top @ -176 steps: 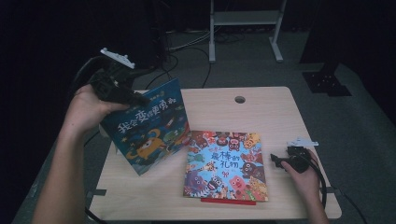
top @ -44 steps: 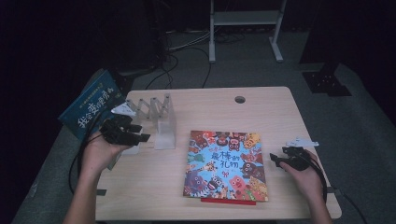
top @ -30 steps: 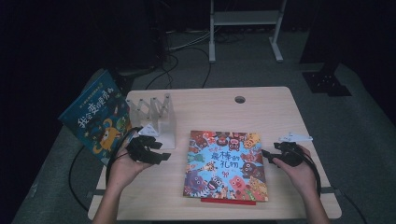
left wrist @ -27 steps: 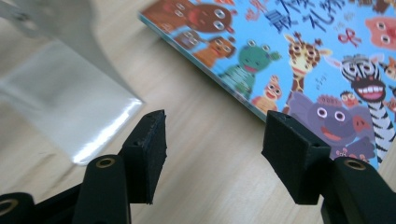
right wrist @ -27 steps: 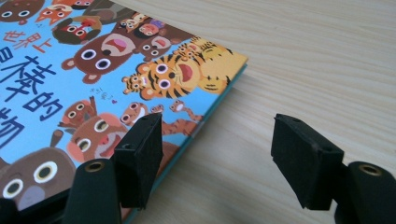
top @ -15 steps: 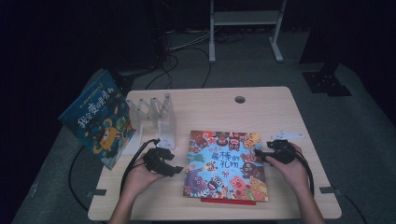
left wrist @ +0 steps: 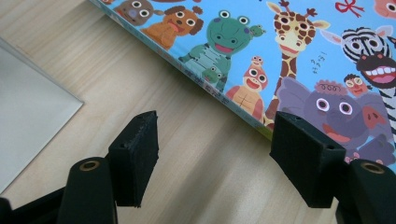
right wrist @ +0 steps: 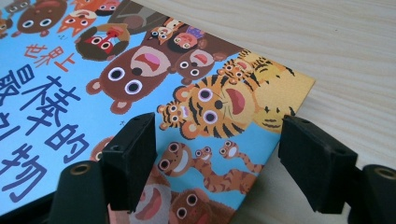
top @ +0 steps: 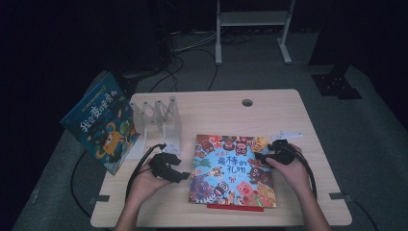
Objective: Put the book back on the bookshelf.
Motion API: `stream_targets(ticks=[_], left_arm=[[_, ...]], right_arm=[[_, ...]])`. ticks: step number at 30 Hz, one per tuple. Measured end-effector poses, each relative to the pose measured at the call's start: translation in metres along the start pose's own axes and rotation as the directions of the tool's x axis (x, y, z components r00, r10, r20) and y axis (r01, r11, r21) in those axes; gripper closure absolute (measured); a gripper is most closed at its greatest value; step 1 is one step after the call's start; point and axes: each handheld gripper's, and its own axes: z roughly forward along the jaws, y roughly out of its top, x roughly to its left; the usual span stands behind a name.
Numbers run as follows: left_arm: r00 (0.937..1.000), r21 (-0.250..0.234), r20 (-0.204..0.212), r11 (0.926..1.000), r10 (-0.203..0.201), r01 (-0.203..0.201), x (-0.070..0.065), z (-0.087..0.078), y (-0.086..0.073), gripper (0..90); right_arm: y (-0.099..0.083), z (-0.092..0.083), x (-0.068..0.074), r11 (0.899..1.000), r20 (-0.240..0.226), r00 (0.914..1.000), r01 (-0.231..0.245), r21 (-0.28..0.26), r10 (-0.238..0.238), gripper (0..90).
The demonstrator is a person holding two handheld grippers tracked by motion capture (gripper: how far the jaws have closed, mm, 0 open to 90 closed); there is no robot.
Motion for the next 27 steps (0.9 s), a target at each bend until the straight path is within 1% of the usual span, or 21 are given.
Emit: stream_targets(ticks=[1,3,4,5,6,7,9,10,11,13,16,21,22,24,25,27], left_arm=[[1.0,-0.003,-0.002,1.0,0.001,-0.001,0.0,-0.001,0.0,29.7],[1.0,-0.004,-0.004,1.0,0.007,-0.007,0.001,-0.002,0.001,29.2],[1.0,-0.007,-0.002,1.0,0.004,-0.004,0.001,-0.003,0.001,29.2],[1.0,-0.01,-0.004,1.0,0.001,-0.001,0.002,-0.004,0.001,28.7],[1.0,-0.012,-0.006,0.9999,-0.001,0.001,0.002,-0.004,0.001,28.5],[1.0,-0.013,-0.006,0.9999,-0.001,0.001,0.002,-0.005,0.0,28.5],[0.9999,-0.014,-0.011,0.9999,-0.002,0.002,0.003,-0.005,0.0,26.7],[0.9999,-0.015,-0.012,0.9999,-0.003,0.003,0.003,-0.005,0.0,26.7],[0.9999,-0.017,-0.017,0.9999,-0.001,0.001,0.003,-0.005,0.0,24.9],[0.9998,-0.018,-0.019,0.9998,-0.002,0.001,0.003,-0.005,0.0,24.4],[0.9997,-0.021,-0.026,0.9998,0.0,-0.001,0.003,-0.005,0.002,22.4],[0.9993,-0.03,-0.037,0.9995,0.003,-0.005,0.004,-0.006,0.005,20.8],[0.9992,-0.027,-0.04,0.9996,0.007,-0.008,0.005,-0.006,0.006,20.1],[0.9988,-0.028,-0.046,0.9995,0.013,-0.014,0.007,-0.006,0.008,19.4],[0.9988,-0.029,-0.048,0.9995,0.01,-0.011,0.008,-0.005,0.01,19.1],[0.9987,-0.028,-0.049,0.9995,0.013,-0.014,0.008,-0.005,0.011,18.9]], right_arm=[[0.002,0.001,0.001,1.0,-0.002,0.9998,0.018,0.002,-0.018,26.7],[0.004,0.004,0.0,1.0,-0.019,0.9993,0.031,-0.003,-0.031,26.6],[0.004,0.004,0.0,1.0,-0.019,0.9993,0.031,-0.003,-0.031,26.6],[0.007,0.008,0.0,0.999,-0.039,0.9984,0.042,0.002,-0.042,26.7],[0.009,0.009,0.0,0.999,-0.048,0.9977,0.049,0.005,-0.049,26.6],[0.009,0.009,0.0,0.999,-0.048,0.9977,0.049,0.005,-0.049,26.6],[0.014,0.015,0.002,0.997,-0.072,0.9947,0.074,0.008,-0.073,26.5],[0.014,0.015,0.002,0.997,-0.072,0.9947,0.074,0.008,-0.073,26.5],[0.017,0.017,0.003,0.996,-0.085,0.9923,0.092,0.015,-0.09,26.5],[0.018,0.018,0.004,0.995,-0.088,0.9913,0.1,0.019,-0.098,26.7],[0.021,0.02,0.007,0.99,-0.096,0.986,0.138,0.016,-0.136,27.4],[0.022,0.022,0.009,0.988,-0.115,0.9819,0.152,0.005,-0.151,27.4],[0.022,0.024,0.01,0.987,-0.125,0.9789,0.163,-0.001,-0.162,27.4],[0.022,0.024,0.011,0.987,-0.13,0.9783,0.163,-0.001,-0.162,27.4],[0.023,0.026,0.013,0.984,-0.142,0.9744,0.175,-0.005,-0.174,27.4],[0.024,0.027,0.015,0.984,-0.148,0.9734,0.176,-0.004,-0.175,27.4]])
